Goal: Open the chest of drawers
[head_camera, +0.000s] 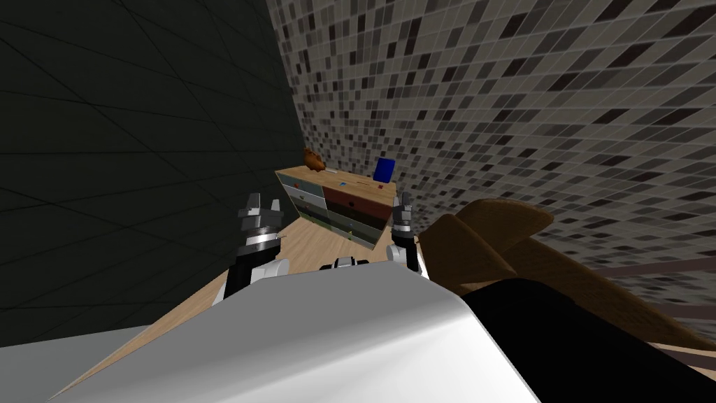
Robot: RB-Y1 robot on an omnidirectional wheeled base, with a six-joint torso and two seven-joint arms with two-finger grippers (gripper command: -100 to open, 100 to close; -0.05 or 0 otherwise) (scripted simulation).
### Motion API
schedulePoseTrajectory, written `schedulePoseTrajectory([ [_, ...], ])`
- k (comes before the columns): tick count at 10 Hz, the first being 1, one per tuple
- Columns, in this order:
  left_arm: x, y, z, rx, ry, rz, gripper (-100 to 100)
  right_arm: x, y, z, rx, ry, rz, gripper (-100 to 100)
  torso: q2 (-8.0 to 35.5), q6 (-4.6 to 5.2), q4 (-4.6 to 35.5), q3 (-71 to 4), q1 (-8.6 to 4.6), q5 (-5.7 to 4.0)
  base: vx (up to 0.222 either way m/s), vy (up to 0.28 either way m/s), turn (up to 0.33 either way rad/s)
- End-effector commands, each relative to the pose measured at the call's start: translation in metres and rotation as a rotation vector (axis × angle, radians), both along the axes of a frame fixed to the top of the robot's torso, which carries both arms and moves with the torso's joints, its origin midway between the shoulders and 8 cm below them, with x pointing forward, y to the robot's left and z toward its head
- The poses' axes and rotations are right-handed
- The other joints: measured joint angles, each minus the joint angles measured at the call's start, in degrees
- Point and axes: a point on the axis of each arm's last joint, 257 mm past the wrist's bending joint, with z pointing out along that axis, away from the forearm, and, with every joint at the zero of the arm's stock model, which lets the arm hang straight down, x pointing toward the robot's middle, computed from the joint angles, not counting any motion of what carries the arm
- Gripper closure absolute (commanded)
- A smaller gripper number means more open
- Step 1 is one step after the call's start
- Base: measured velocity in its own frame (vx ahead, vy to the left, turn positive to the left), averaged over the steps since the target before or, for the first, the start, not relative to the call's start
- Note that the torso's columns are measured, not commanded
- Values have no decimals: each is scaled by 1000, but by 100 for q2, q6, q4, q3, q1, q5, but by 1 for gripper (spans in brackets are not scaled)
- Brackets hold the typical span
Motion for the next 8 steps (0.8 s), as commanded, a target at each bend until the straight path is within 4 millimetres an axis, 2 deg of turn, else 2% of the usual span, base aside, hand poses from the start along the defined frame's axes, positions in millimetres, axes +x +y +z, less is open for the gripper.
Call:
schedulePoseTrajectory([
  [1,5,-8,-7,59,23,-36,-100,0,0,0,0,1,0,0,192,0,189,-395,0,0,14,-17,-25],
  [8,31,-23,-56,153,121,-109,-100,0,0,0,0,1,0,0,267,0,268,-538,0,0,34,-37,-46],
])
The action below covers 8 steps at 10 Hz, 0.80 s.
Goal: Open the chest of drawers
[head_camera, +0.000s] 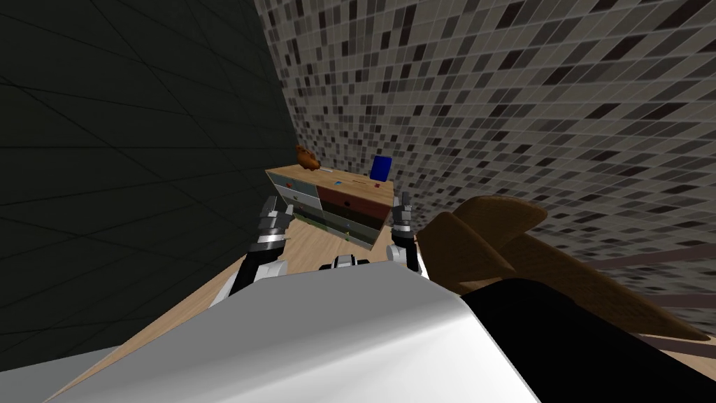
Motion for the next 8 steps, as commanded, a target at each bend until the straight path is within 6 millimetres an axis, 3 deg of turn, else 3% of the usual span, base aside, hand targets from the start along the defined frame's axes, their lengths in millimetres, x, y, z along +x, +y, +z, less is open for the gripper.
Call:
schedulePoseTrajectory([
  [1,9,-3,-23,18,39,-17,-100,0,0,0,0,0,0,0,-1,0,0,0,2,1,38,-42,-51],
  [8,30,-12,-79,22,131,-40,-100,0,0,0,0,0,0,0,2,0,1,1,-1,0,48,-44,-55],
])
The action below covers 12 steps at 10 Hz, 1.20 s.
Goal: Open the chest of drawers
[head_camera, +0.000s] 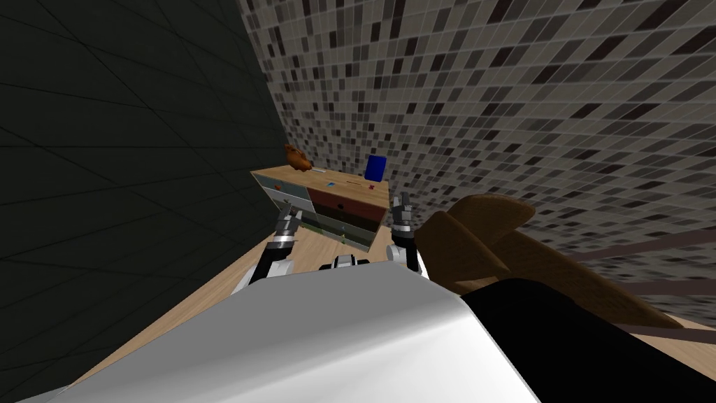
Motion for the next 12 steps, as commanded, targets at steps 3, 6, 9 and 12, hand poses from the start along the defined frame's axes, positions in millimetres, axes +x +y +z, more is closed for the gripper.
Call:
schedulePoseTrajectory([
  [3,8,-7,-33,-8,51,-10,-100,0,0,0,0,0,0,0,0,-1,0,0,5,1,39,-32,-43],
  [6,14,-12,-52,-14,82,-16,-100,0,0,0,0,0,0,0,-2,0,-1,-1,-1,0,37,-39,-42],
  [9,19,-18,-74,-15,117,-25,-100,0,0,0,0,0,0,0,-2,0,-1,-2,2,1,45,-32,-53],
  [12,23,-24,-97,-12,155,-37,-100,0,0,0,0,0,0,0,0,0,0,0,0,0,45,-40,-56],
])
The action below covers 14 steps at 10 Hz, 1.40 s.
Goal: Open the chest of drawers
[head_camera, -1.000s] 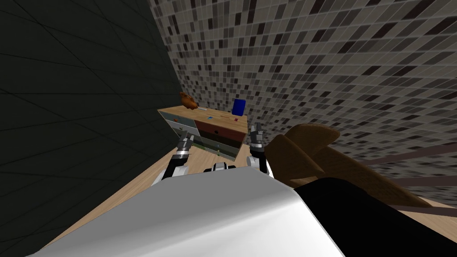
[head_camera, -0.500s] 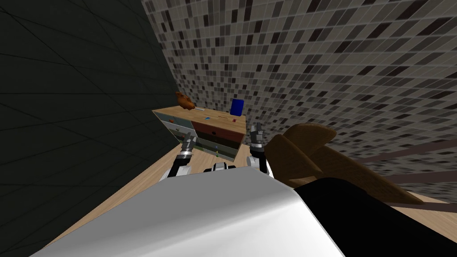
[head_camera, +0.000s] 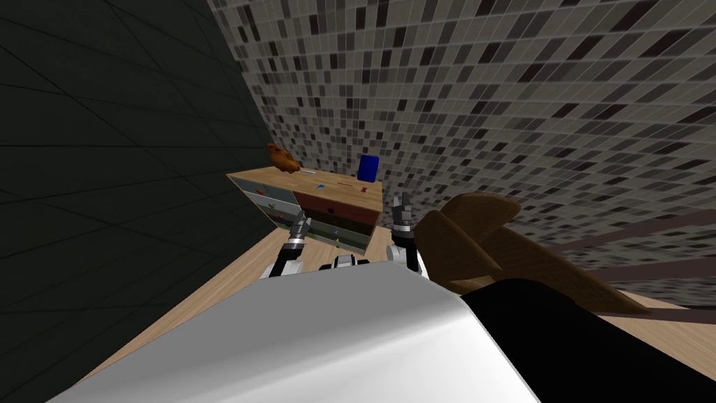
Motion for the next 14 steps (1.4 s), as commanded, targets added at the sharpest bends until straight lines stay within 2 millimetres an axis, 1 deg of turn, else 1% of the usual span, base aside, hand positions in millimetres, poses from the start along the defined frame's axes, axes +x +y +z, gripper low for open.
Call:
schedulePoseTrajectory([
  [1,4,-6,-22,3,35,-11,-100,0,0,0,0,0,0,0,-3,0,-1,-1,1,1,56,-40,-49],
  [6,9,-22,-63,-4,101,-33,-100,0,0,0,0,0,0,0,1,0,0,1,-2,0,52,-43,-59],
  [7,10,-32,-76,-19,124,-39,-100,0,0,0,0,0,0,0,-2,0,0,-1,2,1,81,-49,-98],
  [9,11,-43,-87,-41,140,-44,-100,0,0,0,0,0,0,0,-5,-1,-2,-4,0,0,61,-45,-55],
  [10,13,-54,-93,-70,151,-46,-100,0,0,0,0,0,0,0,4,-1,1,2,4,1,50,-33,-55],
  [11,13,-59,-94,-84,153,-46,-100,0,0,0,0,0,0,0,4,1,2,3,4,2,42,-33,-32],
  [12,13,-55,-92,-73,150,-45,-100,0,0,0,0,0,0,0,4,-1,1,3,3,1,17,-16,-3],
  [14,20,-57,-83,-73,150,-45,-100,0,0,0,0,0,0,0,-6,0,0,-3,8,2,69,-9,-5],
])
